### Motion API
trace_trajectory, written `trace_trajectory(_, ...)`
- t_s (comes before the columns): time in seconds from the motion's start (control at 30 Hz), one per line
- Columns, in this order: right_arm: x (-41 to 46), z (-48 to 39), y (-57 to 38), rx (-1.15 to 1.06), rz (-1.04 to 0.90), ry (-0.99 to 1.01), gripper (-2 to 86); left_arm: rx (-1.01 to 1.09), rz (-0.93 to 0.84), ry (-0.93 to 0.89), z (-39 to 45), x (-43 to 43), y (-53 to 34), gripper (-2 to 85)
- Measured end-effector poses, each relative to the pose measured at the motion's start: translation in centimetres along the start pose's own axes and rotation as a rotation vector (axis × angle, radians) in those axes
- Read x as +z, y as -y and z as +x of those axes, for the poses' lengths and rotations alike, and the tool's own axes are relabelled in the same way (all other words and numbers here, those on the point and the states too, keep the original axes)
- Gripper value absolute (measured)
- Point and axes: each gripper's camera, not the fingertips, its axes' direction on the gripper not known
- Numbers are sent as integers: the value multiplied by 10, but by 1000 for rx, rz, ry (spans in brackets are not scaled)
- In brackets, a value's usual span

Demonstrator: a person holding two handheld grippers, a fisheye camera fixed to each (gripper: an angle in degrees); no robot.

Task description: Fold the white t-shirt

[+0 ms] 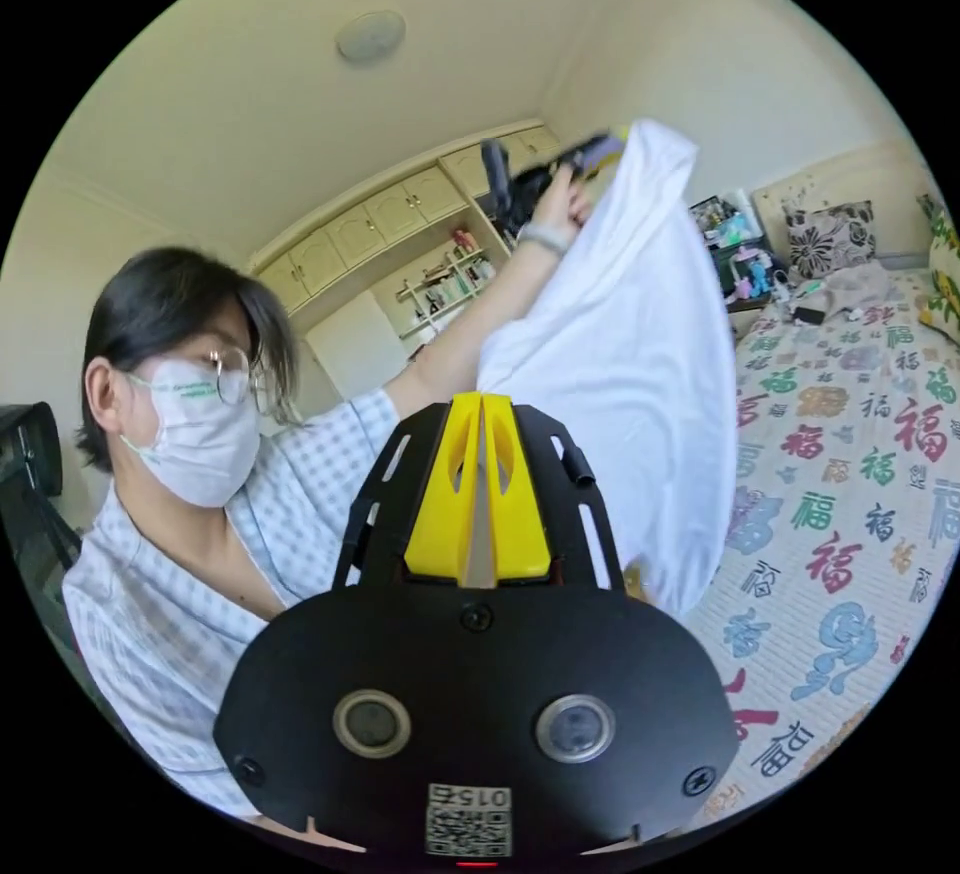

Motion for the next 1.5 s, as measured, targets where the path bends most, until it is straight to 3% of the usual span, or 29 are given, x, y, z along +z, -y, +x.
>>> trace_trajectory(0.17, 36, 50, -62, 103, 79, -77, 0, 371, -125, -342, 165, 92, -12, -6)
trace_trajectory(0.3, 50, 125, -153, 443, 75, -235, 19, 607, -408, -540, 258, 180, -142, -4)
trace_trajectory(0.33, 50, 143, -183, 580, 55, -217, 35, 627, -496, -560, 271, 201, -189, -4)
trace_trajectory(0.47, 31, 153, -245, 764, 31, -194, 65, 583, -714, -591, 279, 230, -313, -3)
trace_trajectory(0.67, -30, 161, -252, 779, -93, -512, 79, 282, -808, -562, 214, 178, -422, -2)
trace_trajectory(0.77, -50, 183, -237, 742, -166, -680, 88, 79, -783, -453, 140, 130, -450, -5)
trace_trajectory(0.83, -56, 208, -230, 748, -176, -727, 93, -164, -727, -435, 70, 91, -469, -7)
trace_trajectory(0.93, -54, 239, -227, 792, -160, -695, 103, -380, -656, -332, -3, 46, -493, -5)
trace_trajectory(1.2, -13, 282, -223, 813, -270, -657, 119, -669, -646, -28, -90, 2, -561, 42)
trace_trajectory(1.37, 10, 301, -211, 801, -312, -630, 120, -844, -631, -88, -115, 18, -601, 68)
trace_trajectory(1.5, 31, 317, -197, 761, -397, -558, 79, -929, -695, -6, -131, 40, -632, 70)
